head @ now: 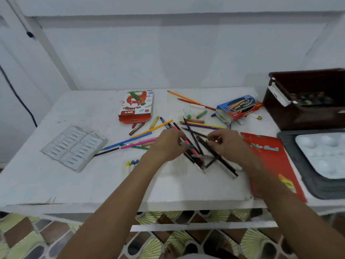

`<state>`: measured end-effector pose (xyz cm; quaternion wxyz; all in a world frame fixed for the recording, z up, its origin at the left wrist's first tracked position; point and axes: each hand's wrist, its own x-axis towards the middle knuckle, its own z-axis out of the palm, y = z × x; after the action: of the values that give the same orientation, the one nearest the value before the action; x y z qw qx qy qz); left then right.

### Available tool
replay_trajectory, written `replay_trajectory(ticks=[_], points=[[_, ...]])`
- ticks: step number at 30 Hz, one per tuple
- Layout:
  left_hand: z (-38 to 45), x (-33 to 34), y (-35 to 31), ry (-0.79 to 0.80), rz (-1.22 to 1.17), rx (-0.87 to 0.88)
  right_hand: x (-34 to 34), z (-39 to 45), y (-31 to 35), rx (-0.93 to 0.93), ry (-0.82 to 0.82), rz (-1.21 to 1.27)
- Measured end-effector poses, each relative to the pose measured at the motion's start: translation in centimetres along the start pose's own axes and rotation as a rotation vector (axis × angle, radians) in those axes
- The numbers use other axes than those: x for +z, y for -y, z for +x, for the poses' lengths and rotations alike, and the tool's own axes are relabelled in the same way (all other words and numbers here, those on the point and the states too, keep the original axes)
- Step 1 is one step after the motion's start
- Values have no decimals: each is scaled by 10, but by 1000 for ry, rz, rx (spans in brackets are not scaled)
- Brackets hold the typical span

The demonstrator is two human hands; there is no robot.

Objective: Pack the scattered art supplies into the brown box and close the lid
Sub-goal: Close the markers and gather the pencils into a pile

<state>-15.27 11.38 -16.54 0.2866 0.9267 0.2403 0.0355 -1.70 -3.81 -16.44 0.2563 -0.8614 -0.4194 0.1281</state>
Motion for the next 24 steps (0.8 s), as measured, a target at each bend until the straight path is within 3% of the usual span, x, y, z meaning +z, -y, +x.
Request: replay_trajectory(ticks=[6, 15, 24], points=[[50, 34, -48, 118, 53, 177, -45, -1, -63, 118, 165, -200], [71, 52, -66, 260, 247, 183, -55, -23, -89, -94, 350, -221], [76, 55, -64, 275, 288, 166, -36, -34, -87, -251, 256, -438]])
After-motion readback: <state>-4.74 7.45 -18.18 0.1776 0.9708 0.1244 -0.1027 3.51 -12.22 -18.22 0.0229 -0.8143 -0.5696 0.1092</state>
